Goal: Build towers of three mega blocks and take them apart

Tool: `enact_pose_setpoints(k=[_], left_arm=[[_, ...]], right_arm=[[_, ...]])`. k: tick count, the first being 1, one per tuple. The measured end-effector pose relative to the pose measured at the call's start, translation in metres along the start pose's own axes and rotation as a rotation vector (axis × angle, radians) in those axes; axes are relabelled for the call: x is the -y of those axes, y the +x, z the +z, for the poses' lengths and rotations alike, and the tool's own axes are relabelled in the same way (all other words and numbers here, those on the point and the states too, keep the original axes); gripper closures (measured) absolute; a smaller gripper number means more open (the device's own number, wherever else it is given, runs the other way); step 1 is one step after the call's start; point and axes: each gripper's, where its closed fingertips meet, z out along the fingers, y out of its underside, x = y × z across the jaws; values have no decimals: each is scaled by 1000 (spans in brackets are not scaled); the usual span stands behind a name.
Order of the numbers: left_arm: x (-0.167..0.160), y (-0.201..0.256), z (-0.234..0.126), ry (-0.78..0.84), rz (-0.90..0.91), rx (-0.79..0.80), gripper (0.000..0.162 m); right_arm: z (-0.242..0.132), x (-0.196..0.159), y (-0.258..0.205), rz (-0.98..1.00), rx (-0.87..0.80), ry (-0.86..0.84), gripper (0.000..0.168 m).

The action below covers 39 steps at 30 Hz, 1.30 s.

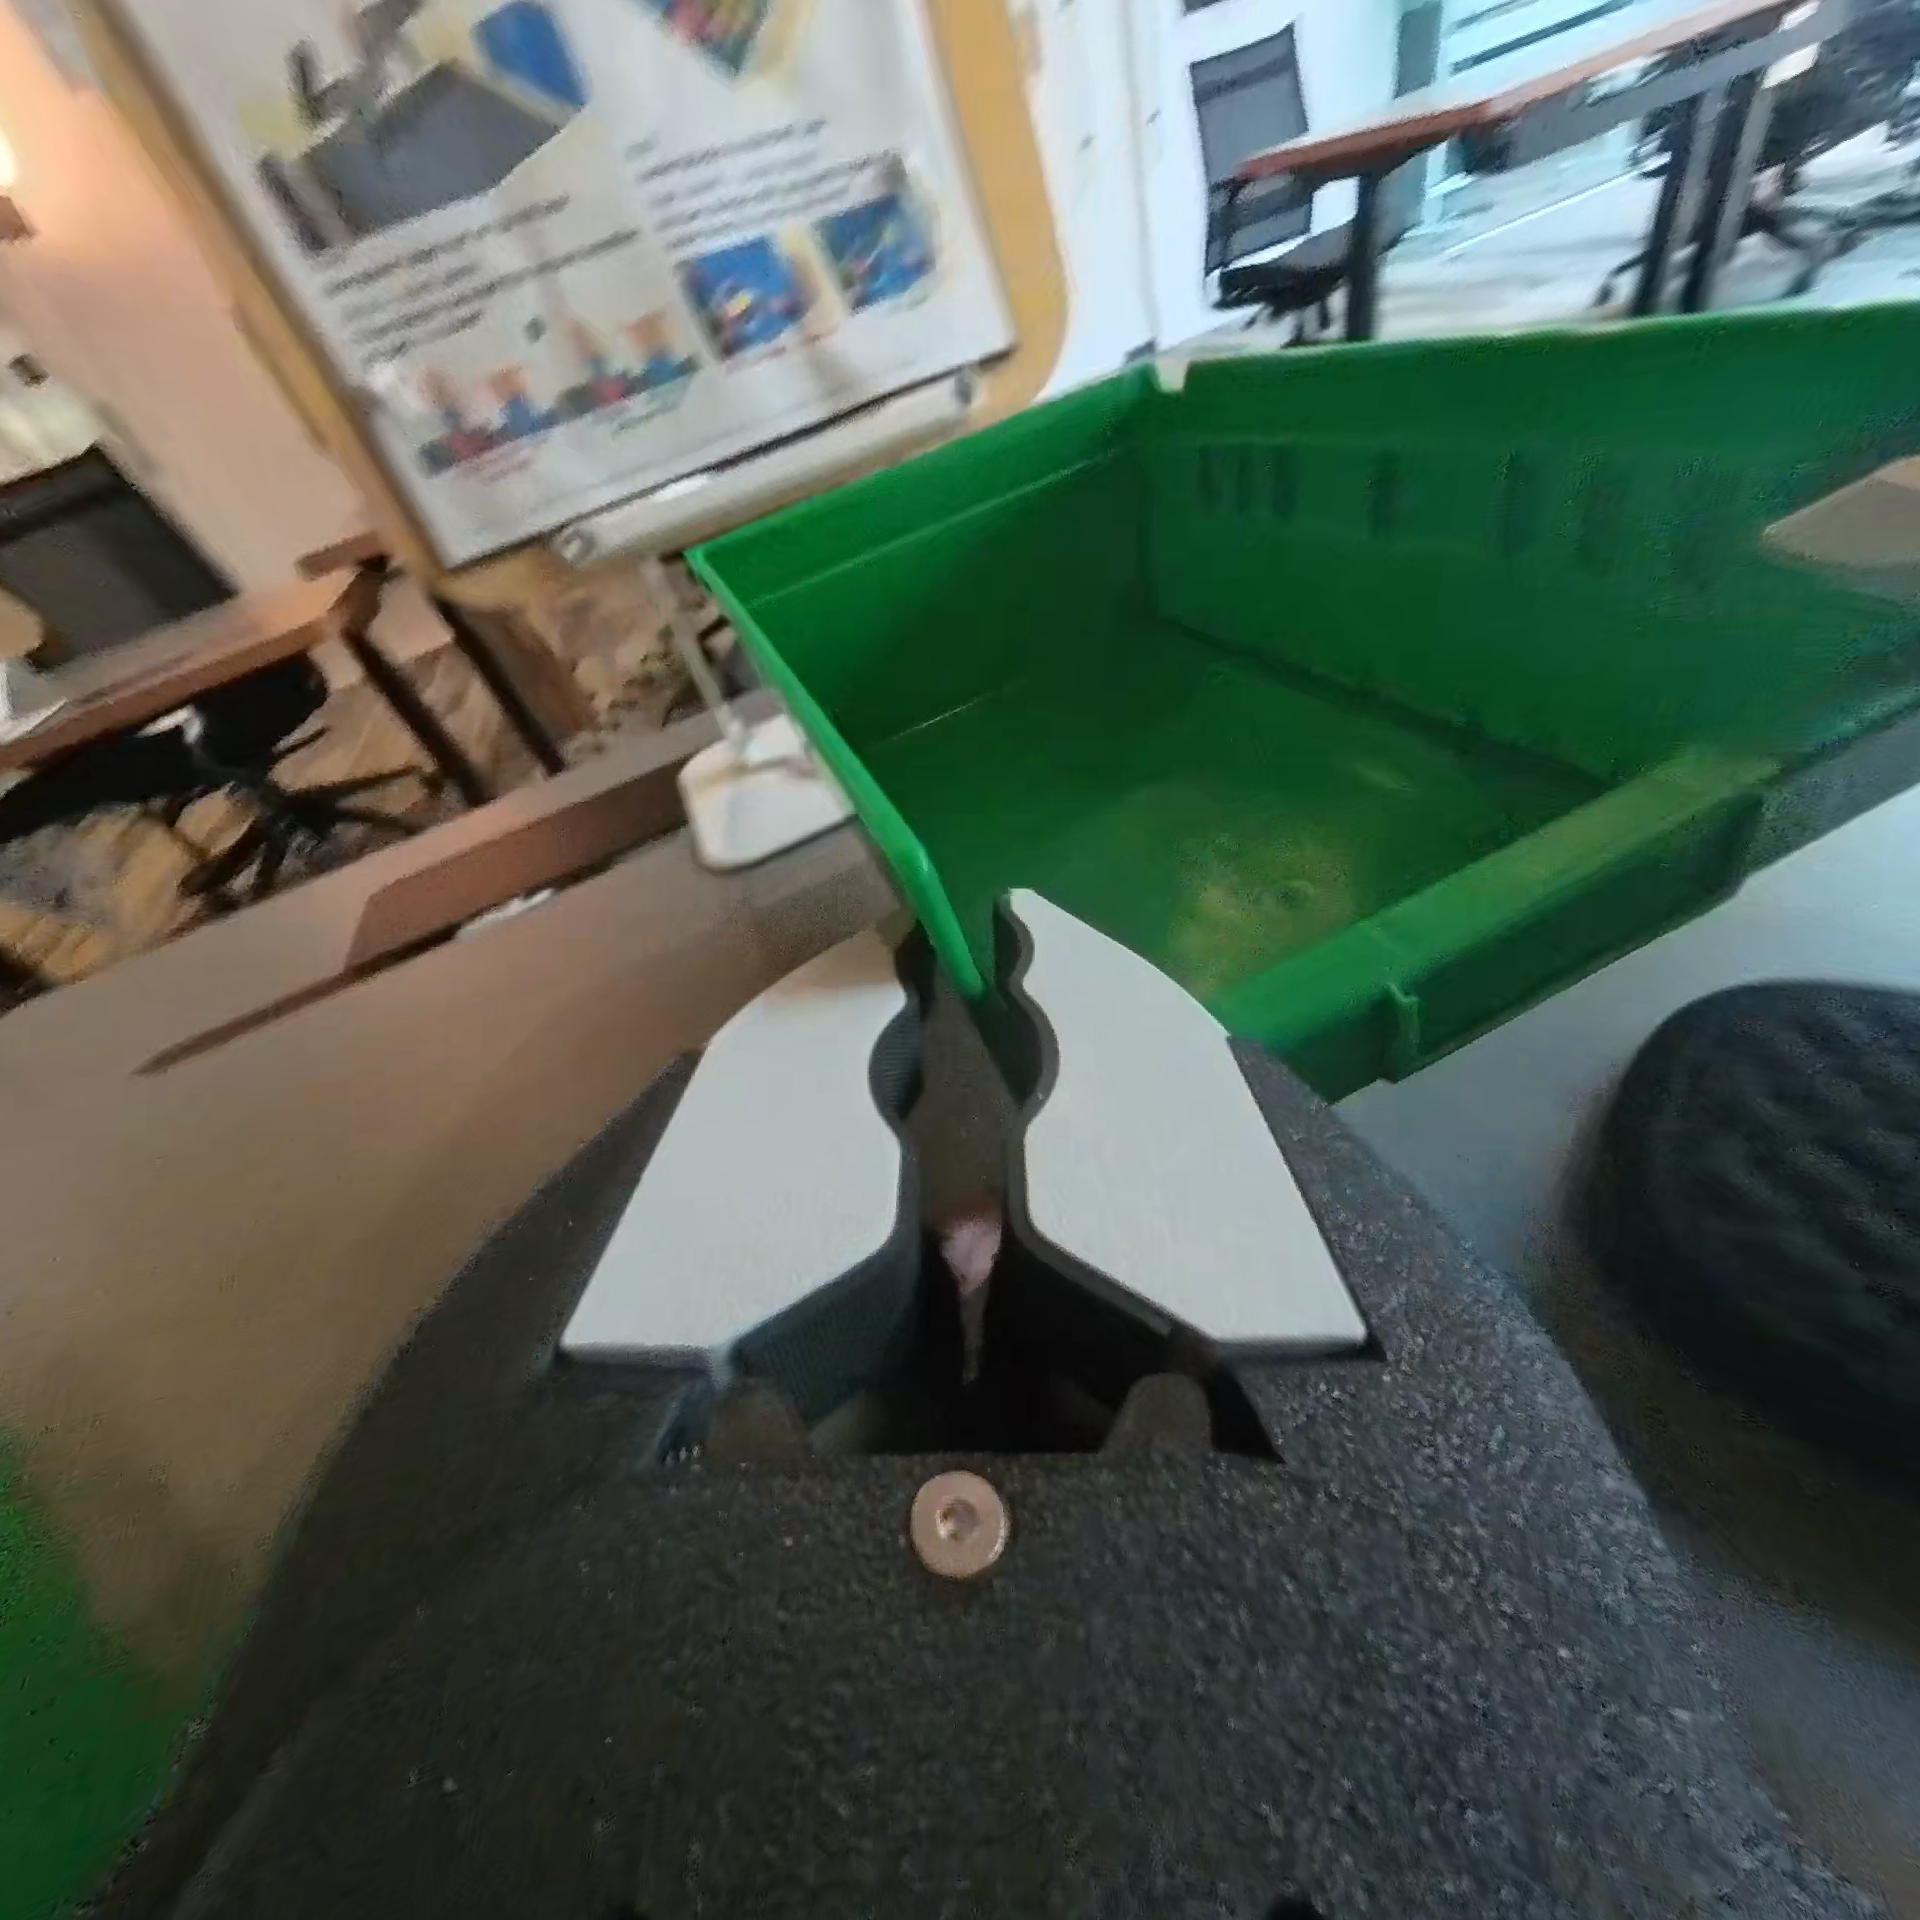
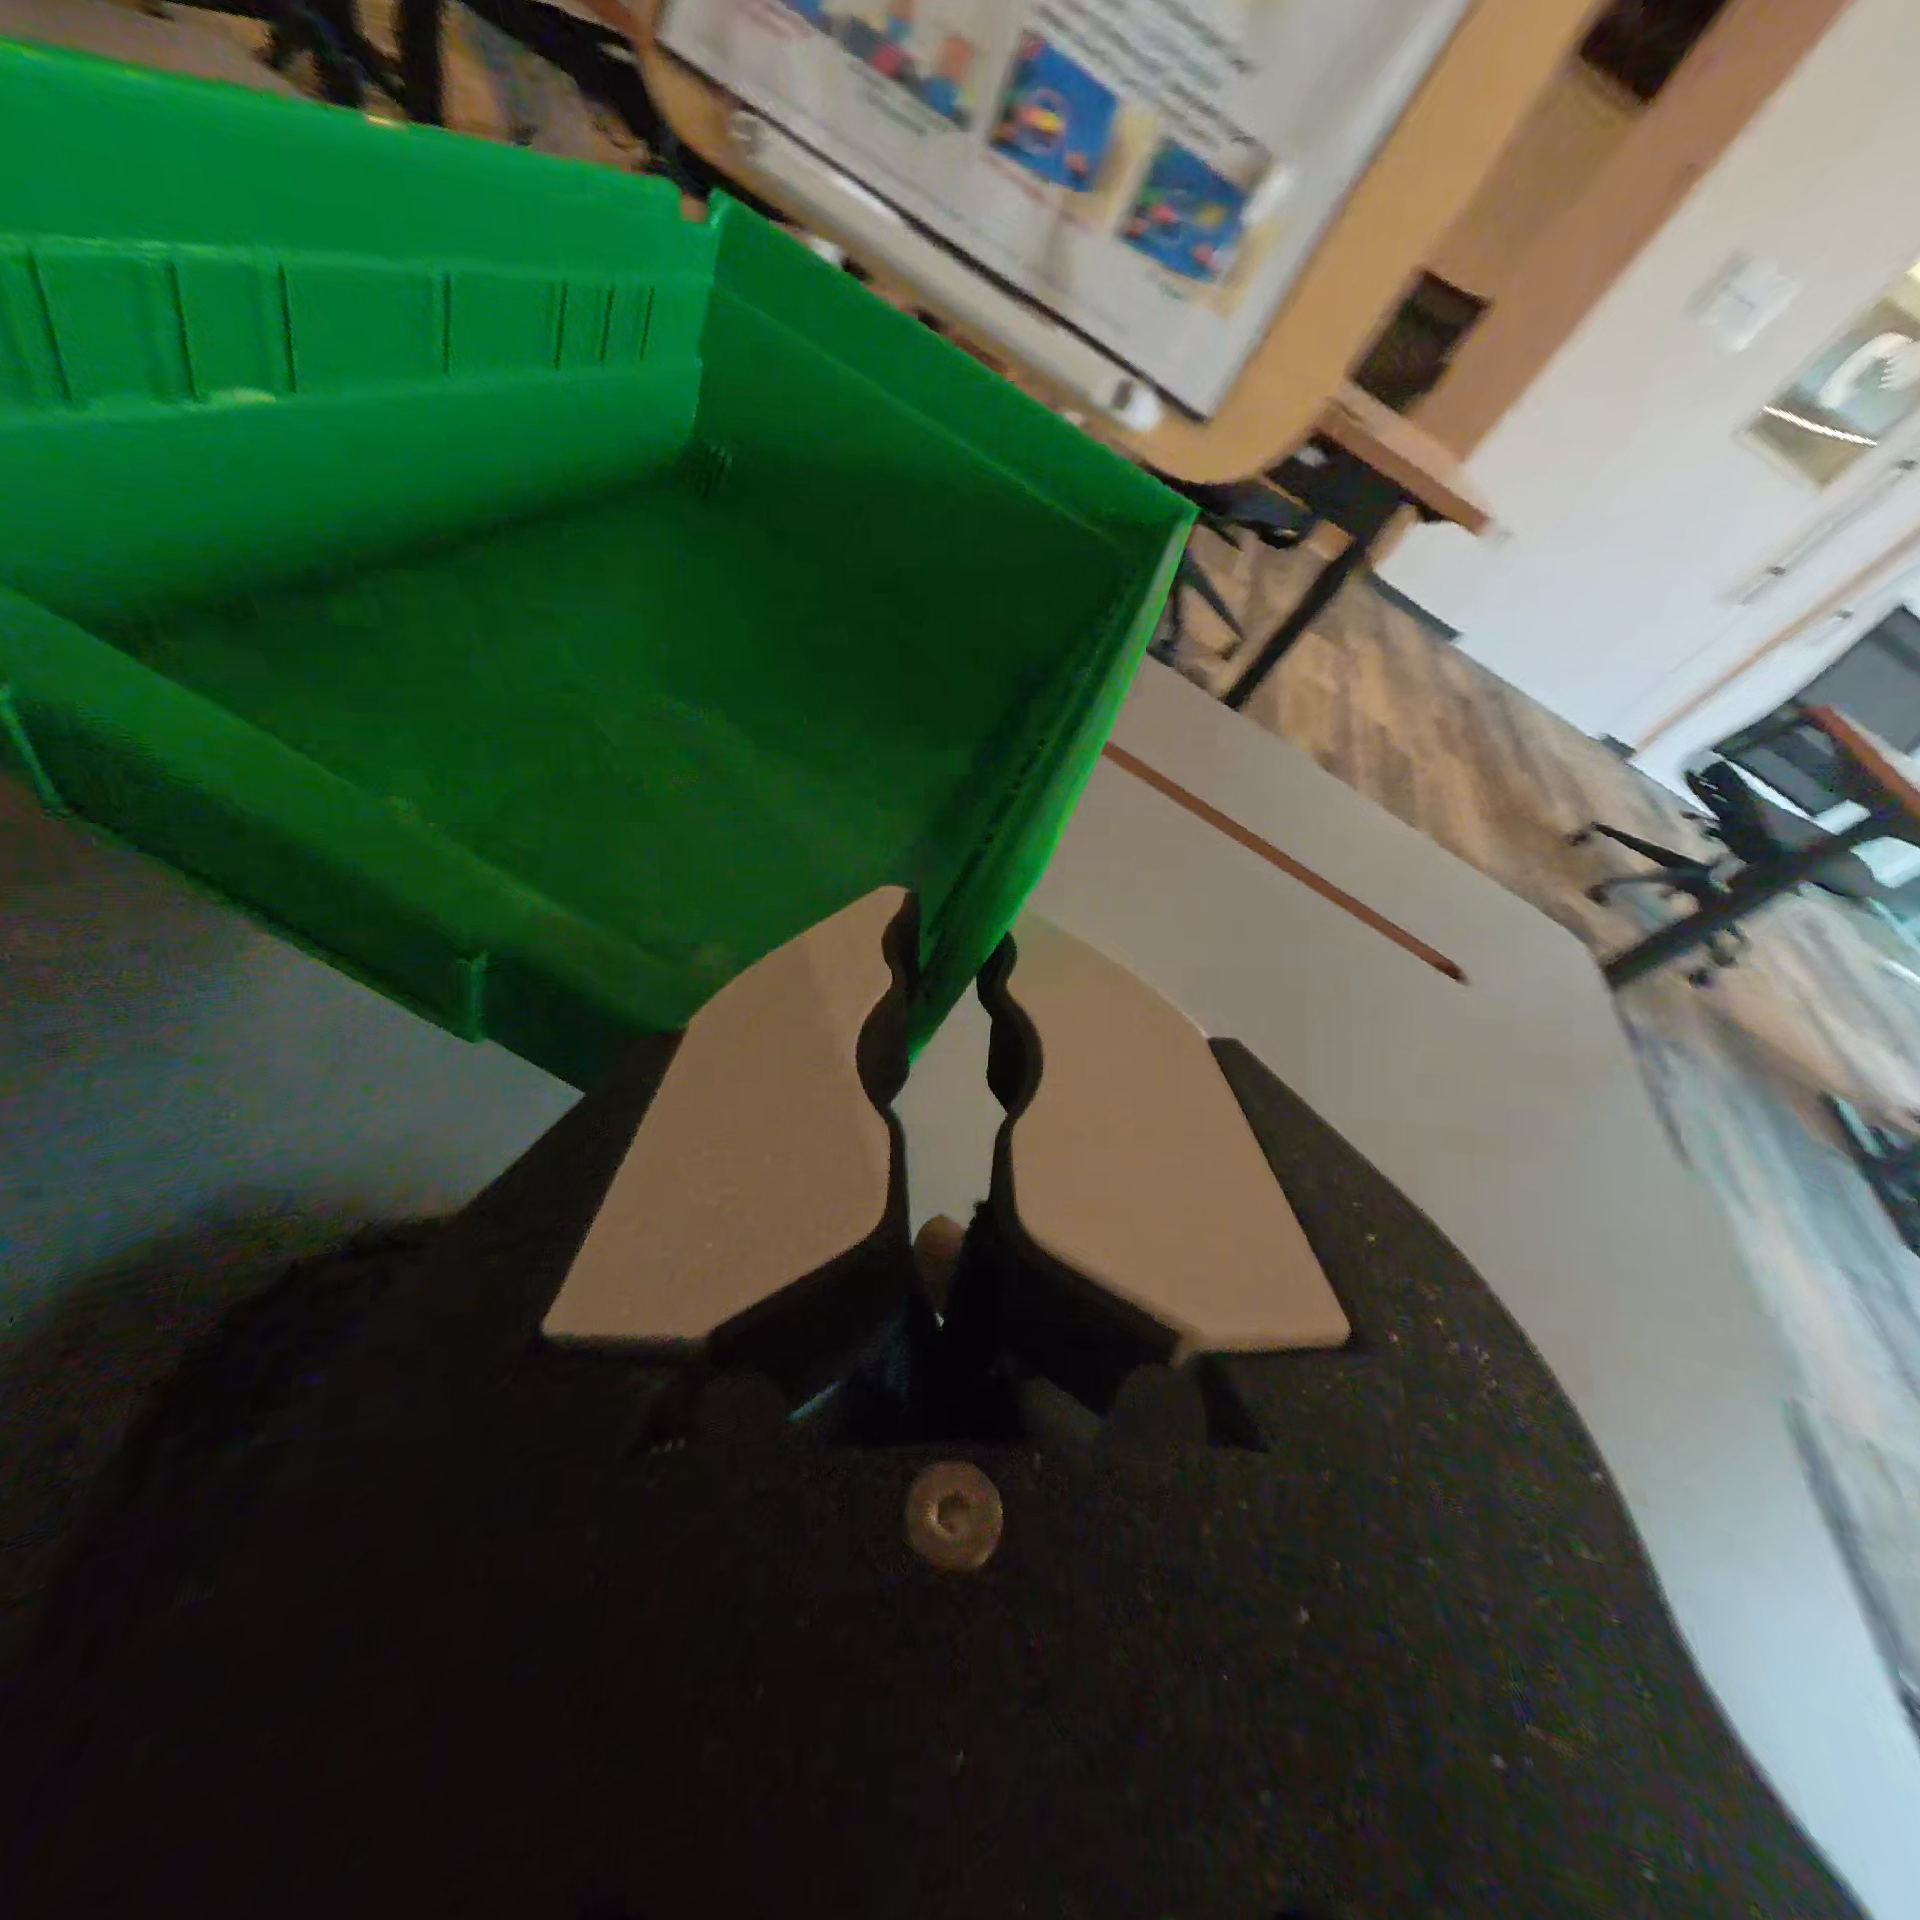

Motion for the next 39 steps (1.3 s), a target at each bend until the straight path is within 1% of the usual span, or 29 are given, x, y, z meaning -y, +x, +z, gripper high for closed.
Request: enact_pose_setpoints(k=[5, 8, 12, 17, 23, 31, 35, 39], left_arm=[[46, 67, 56, 116, 12, -194, 153], [63, 113, 87, 157, 31, -303, 154], [67, 169, 116, 163, 74, -427, 154], [56, 218, 137, 148, 129, -511, 155], [50, 233, 138, 157, 150, -544, 154], [33, 226, 142, 101, 148, -527, 154], [29, 221, 143, 95, 174, -514, 154], [24, 214, 145, 81, 167, -495, 154]], right_arm=[[-36, -26, 80, 33, -221, -65, 159], [-59, -53, 116, 79, -347, -111, 159], [-82, -94, 144, 130, -454, -194, 159], [-98, -148, 149, 199, -526, -253, 159], [-106, -161, 148, 245, -552, -243, 158], [-102, -160, 135, 265, -519, -294, 157], [-100, -160, 128, 271, -460, -365, 155], [-97, -160, 111, 314, -313, -431, 151]])
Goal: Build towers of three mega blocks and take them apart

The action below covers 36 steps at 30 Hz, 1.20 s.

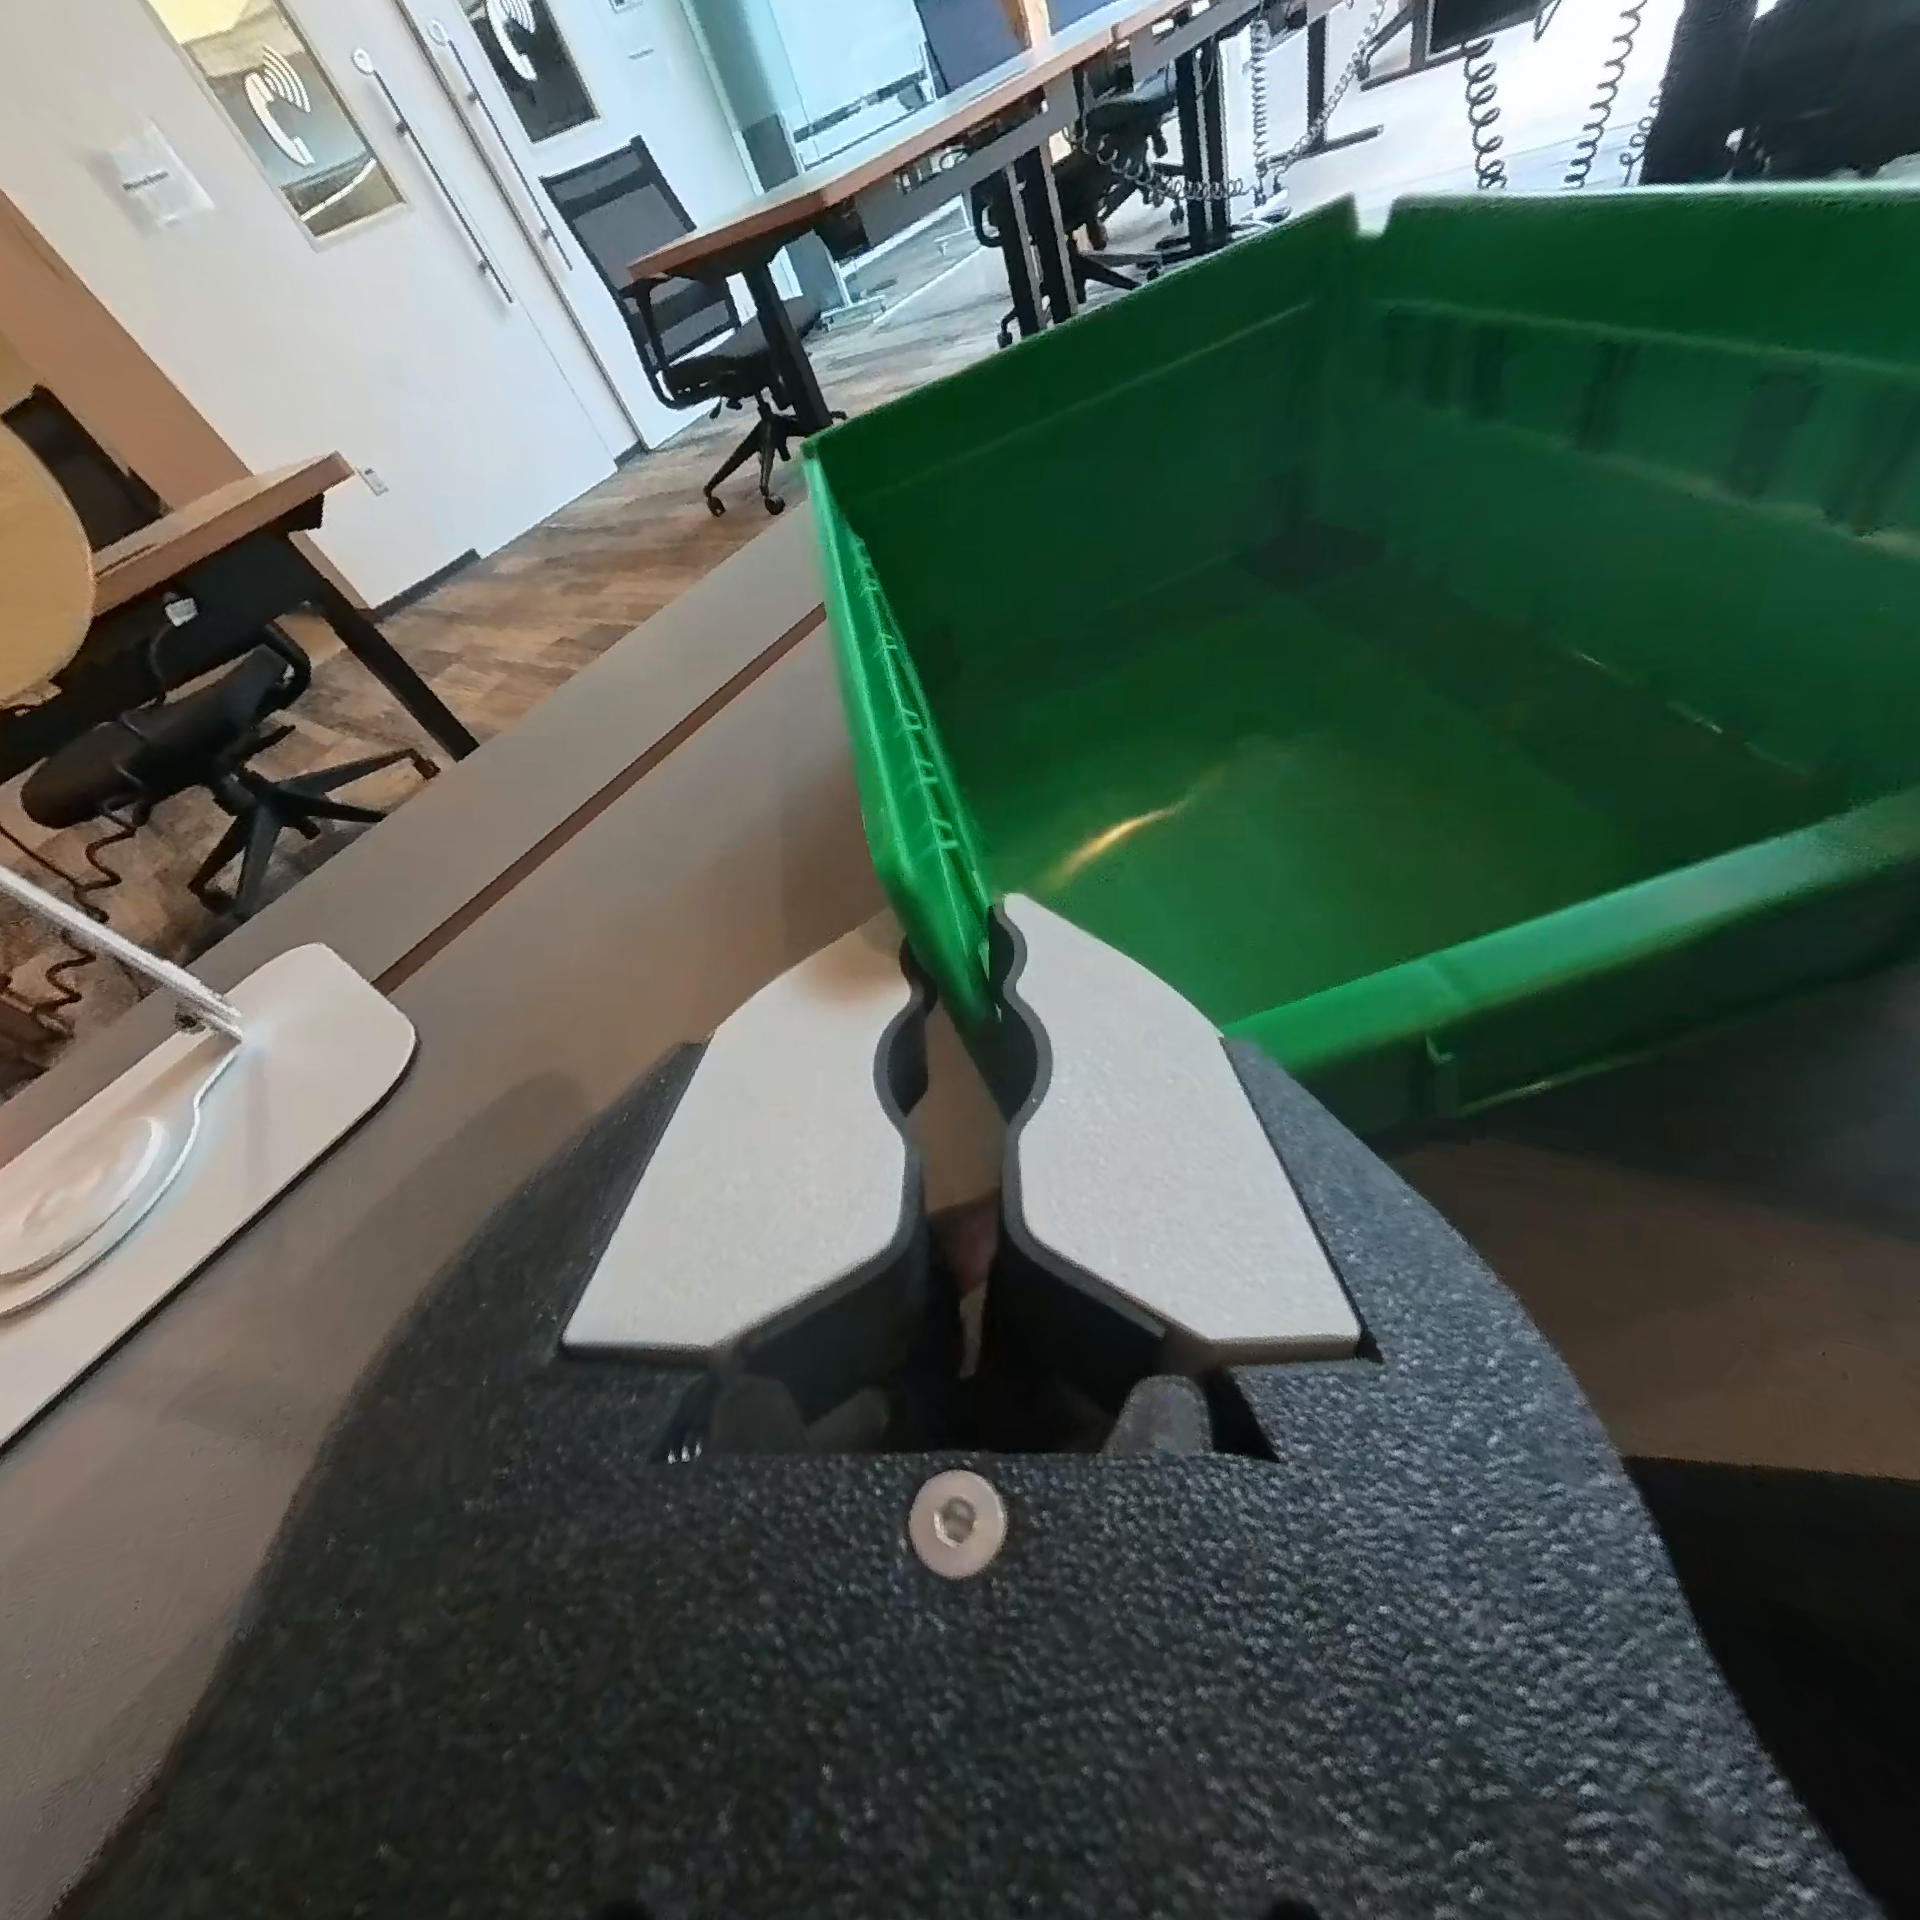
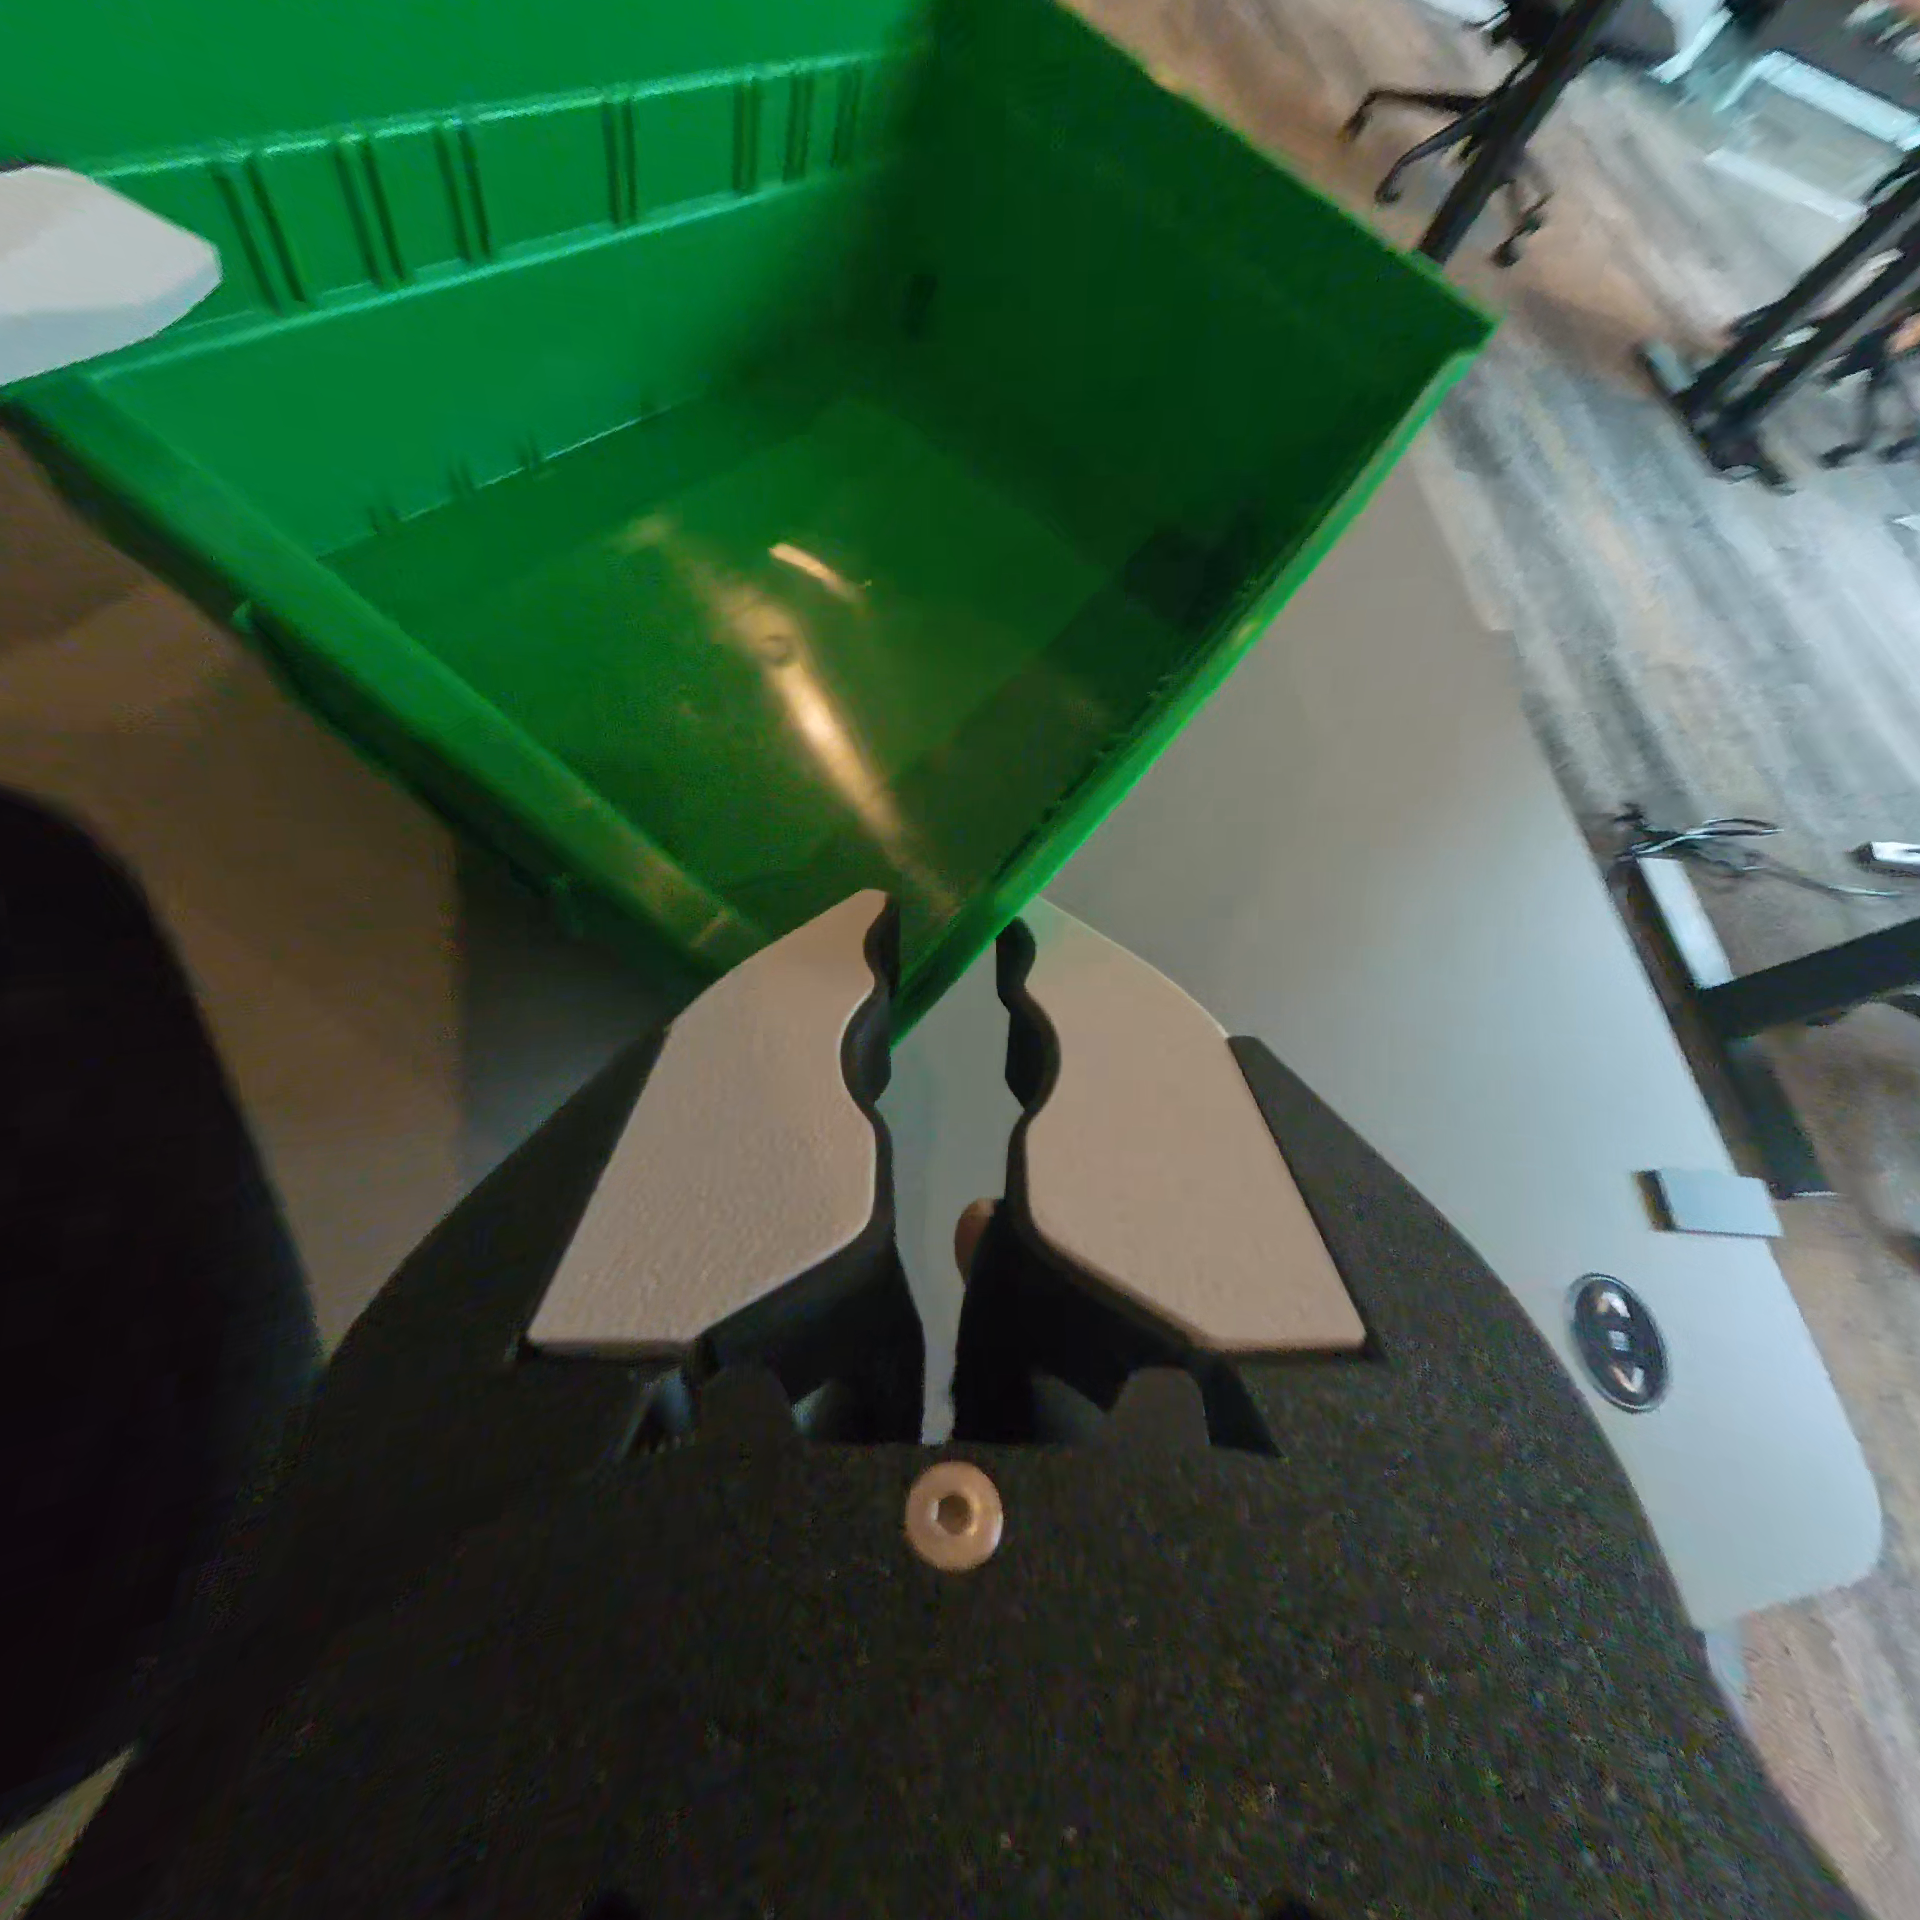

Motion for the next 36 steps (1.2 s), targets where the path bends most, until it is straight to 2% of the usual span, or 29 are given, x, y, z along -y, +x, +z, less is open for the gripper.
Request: enact_pose_setpoints(k=[6, 11, 14, 18, 21, 25, 29, 32, 36], left_arm=[[-3, -10, -5, 12, -30, 23, 153], [1, -16, -8, 5, -94, 1, 149], [2, -25, -12, -11, -84, 50, 143], [23, -46, -34, 31, -68, 128, 137], [48, -60, -65, 101, -102, 147, 136], [75, -72, -136, 186, -163, 125, 134], [74, -86, -245, 263, -172, 151, 131], [51, -118, -342, 295, -205, 315, 130], [-9, -177, -480, 273, -306, 704, 125]], right_arm=[[-8, -2, -23, 19, 189, -59, 145], [-12, 4, -34, 58, 275, -38, 131], [-19, 12, -37, 83, 318, -2, 129], [-31, 24, -25, 87, 272, 41, 126], [-44, 41, -13, 64, 198, 111, 123], [-73, 84, -25, 3, 180, 315, 122], [-100, 125, -87, -44, 379, 478, 103], [-122, 148, -161, -44, 651, 571, 102], [-157, 176, -266, -57, 1009, 641, 109]])
